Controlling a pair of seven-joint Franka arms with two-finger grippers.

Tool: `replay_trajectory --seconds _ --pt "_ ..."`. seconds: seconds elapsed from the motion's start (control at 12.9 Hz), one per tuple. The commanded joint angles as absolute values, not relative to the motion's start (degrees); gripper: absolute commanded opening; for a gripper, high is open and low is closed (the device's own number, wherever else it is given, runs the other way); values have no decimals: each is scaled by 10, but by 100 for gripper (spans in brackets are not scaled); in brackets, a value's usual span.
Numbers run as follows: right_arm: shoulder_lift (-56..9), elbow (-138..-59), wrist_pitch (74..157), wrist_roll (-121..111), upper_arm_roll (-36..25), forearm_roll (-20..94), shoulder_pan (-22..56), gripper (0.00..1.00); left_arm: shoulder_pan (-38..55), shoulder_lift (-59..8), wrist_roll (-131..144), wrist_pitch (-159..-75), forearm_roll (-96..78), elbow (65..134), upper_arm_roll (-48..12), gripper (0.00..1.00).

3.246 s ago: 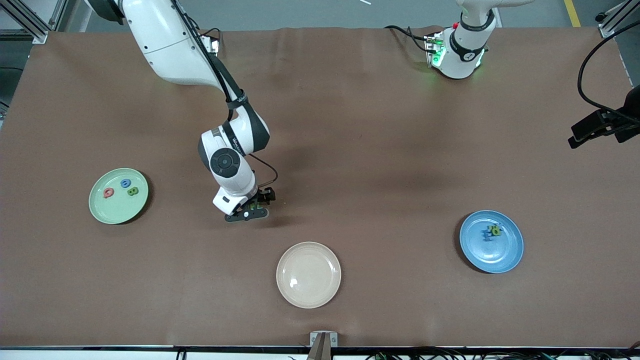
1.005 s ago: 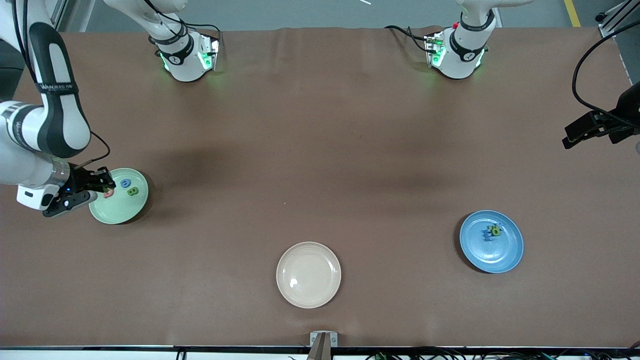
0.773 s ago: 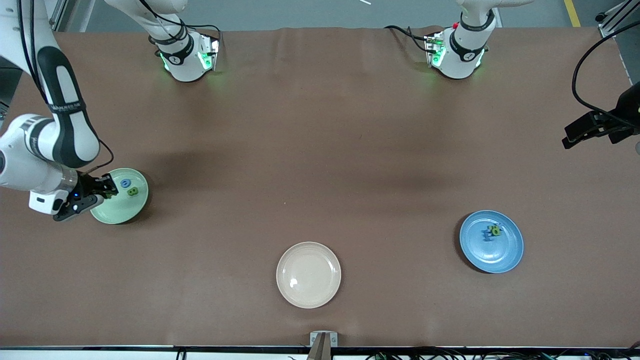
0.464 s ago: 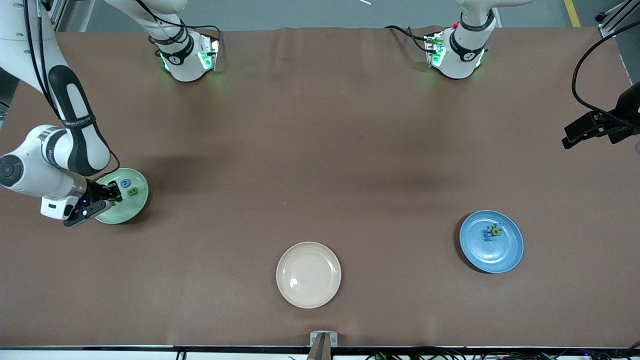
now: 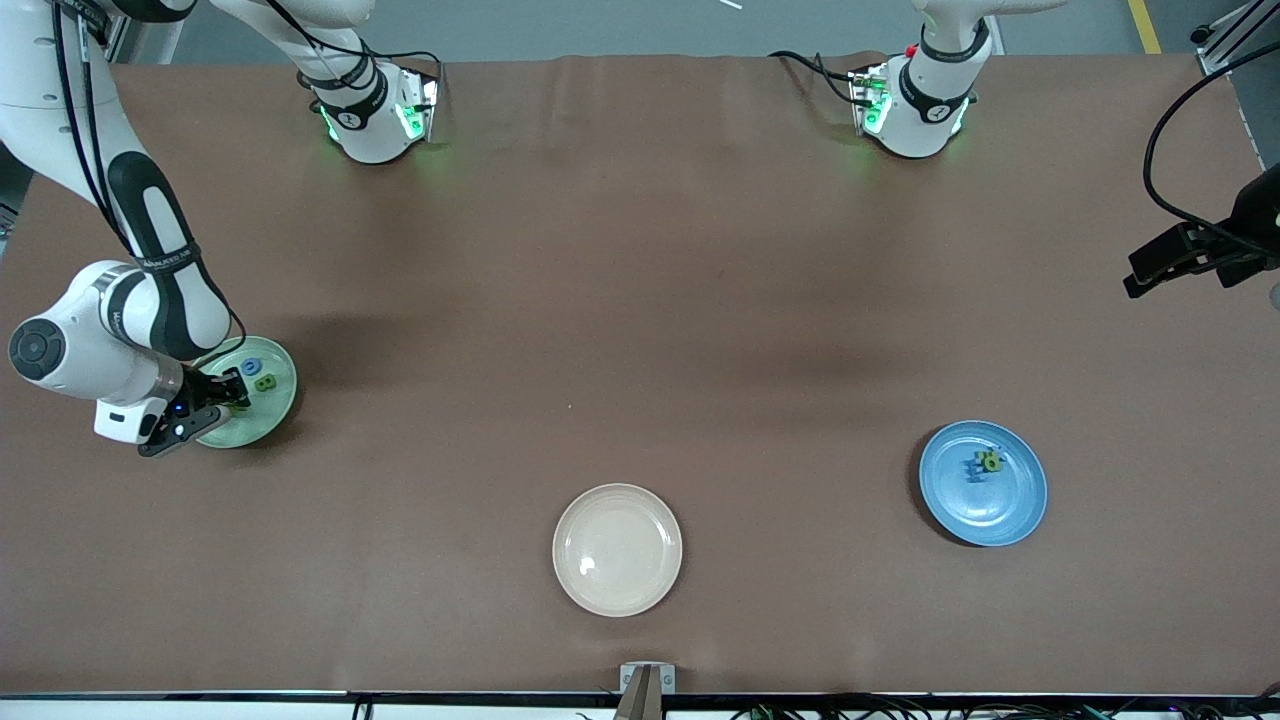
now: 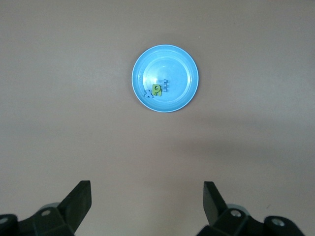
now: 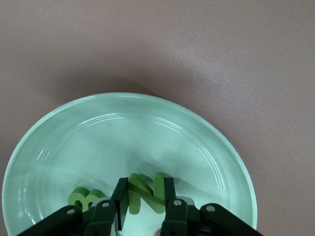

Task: Sort upper and lower case letters into plates
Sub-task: 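Carry the N to the green plate with the right gripper and release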

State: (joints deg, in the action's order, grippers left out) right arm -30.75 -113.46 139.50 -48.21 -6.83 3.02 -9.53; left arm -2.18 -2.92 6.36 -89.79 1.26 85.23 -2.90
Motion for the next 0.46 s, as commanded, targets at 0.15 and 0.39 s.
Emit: replay_trajectory --seconds 0.15,0.39 --pt "-302 -1130 1392 -487 -55 24 -108 92 -20 -25 54 -896 25 846 -32 100" --pt "-222 -1128 1288 -440 -54 34 -106 97 -18 -25 54 -901 25 846 -33 100"
